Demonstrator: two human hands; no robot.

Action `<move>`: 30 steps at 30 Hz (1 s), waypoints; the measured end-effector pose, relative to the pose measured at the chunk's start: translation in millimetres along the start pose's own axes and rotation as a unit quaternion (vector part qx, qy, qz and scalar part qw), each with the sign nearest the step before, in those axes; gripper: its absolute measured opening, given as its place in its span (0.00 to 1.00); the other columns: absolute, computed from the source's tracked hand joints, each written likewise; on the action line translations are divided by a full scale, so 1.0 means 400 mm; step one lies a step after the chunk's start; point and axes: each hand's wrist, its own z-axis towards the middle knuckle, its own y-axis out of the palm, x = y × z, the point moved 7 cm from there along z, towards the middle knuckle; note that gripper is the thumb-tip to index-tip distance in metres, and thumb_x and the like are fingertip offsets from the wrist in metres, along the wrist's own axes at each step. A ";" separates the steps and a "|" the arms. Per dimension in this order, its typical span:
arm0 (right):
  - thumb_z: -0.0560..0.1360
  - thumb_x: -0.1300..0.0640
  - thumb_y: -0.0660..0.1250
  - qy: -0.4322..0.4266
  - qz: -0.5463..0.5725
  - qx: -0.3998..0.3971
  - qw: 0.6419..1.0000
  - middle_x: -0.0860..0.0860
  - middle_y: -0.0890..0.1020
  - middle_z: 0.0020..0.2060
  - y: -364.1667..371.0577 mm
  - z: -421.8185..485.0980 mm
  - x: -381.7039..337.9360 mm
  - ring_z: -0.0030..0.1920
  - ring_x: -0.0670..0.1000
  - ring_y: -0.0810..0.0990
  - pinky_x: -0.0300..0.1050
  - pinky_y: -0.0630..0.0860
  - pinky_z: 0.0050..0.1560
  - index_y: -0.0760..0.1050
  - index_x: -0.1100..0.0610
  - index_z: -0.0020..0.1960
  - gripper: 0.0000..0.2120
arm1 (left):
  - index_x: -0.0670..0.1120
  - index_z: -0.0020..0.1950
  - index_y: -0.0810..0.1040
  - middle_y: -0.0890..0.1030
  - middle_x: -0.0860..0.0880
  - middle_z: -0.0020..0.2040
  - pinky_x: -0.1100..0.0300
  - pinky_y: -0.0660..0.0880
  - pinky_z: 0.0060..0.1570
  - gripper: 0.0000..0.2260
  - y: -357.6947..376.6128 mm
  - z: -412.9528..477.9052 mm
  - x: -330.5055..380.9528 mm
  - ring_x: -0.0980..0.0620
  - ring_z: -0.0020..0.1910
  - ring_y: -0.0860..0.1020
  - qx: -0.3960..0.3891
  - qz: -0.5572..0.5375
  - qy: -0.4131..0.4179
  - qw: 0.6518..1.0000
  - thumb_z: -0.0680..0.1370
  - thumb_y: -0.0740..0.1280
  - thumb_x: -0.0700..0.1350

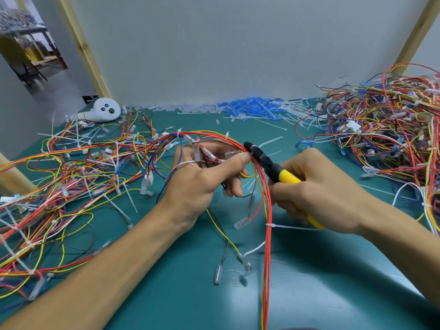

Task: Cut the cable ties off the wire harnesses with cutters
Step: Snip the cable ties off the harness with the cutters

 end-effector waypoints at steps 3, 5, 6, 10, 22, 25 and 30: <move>0.66 0.53 0.67 -0.020 -0.020 0.014 1.000 0.55 0.74 0.22 0.001 0.000 -0.010 0.23 0.51 0.71 0.46 0.69 0.24 0.74 0.53 0.27 0.10 | 0.45 0.36 0.83 0.80 0.40 0.31 0.59 0.72 0.26 0.07 0.000 0.001 0.005 0.46 0.22 0.76 0.002 -0.002 0.004 1.000 0.75 0.73 0.39; 0.66 0.55 0.68 -0.016 0.010 -0.004 1.000 0.54 0.73 0.21 0.009 -0.002 -0.009 0.22 0.52 0.69 0.43 0.67 0.23 0.73 0.54 0.26 0.11 | 0.45 0.36 0.83 0.80 0.41 0.31 0.59 0.72 0.27 0.07 0.002 0.001 0.006 0.46 0.22 0.75 -0.002 -0.003 0.006 1.000 0.75 0.73 0.40; 0.66 0.55 0.68 -0.018 0.011 -0.004 1.000 0.54 0.73 0.21 0.009 -0.003 -0.010 0.22 0.52 0.69 0.42 0.67 0.24 0.73 0.54 0.26 0.11 | 0.45 0.36 0.84 0.80 0.41 0.31 0.59 0.72 0.27 0.07 0.002 0.001 0.008 0.45 0.22 0.75 -0.003 -0.007 0.007 1.000 0.75 0.73 0.40; 0.66 0.55 0.67 -0.035 -0.001 0.005 0.999 0.53 0.75 0.22 0.000 -0.001 -0.016 0.22 0.51 0.71 0.40 0.68 0.24 0.73 0.53 0.27 0.10 | 0.45 0.36 0.83 0.80 0.41 0.32 0.60 0.72 0.27 0.07 0.001 0.001 0.011 0.45 0.22 0.75 -0.002 -0.014 0.011 1.000 0.75 0.73 0.39; 0.68 0.53 0.67 -0.026 -0.034 0.005 0.999 0.58 0.75 0.25 0.006 0.004 -0.009 0.25 0.52 0.74 0.47 0.72 0.28 0.71 0.59 0.33 0.11 | 0.43 0.37 0.82 0.80 0.41 0.32 0.60 0.71 0.27 0.06 -0.004 0.000 0.000 0.45 0.21 0.74 0.008 -0.007 0.000 1.000 0.74 0.74 0.40; 0.67 0.54 0.67 -0.018 -0.015 0.002 1.000 0.57 0.74 0.23 0.008 0.002 -0.010 0.24 0.52 0.71 0.45 0.69 0.26 0.71 0.56 0.30 0.10 | 0.43 0.38 0.83 0.81 0.41 0.32 0.59 0.72 0.27 0.05 -0.003 0.000 0.002 0.46 0.21 0.75 0.003 -0.006 0.000 1.000 0.74 0.74 0.40; 0.69 0.55 0.68 -0.021 -0.019 0.010 1.000 0.58 0.75 0.24 0.005 0.004 -0.006 0.24 0.52 0.73 0.44 0.71 0.26 0.71 0.56 0.30 0.11 | 0.44 0.37 0.83 0.80 0.41 0.32 0.59 0.71 0.27 0.06 -0.003 0.000 0.003 0.45 0.21 0.74 0.004 -0.005 0.001 1.000 0.74 0.74 0.40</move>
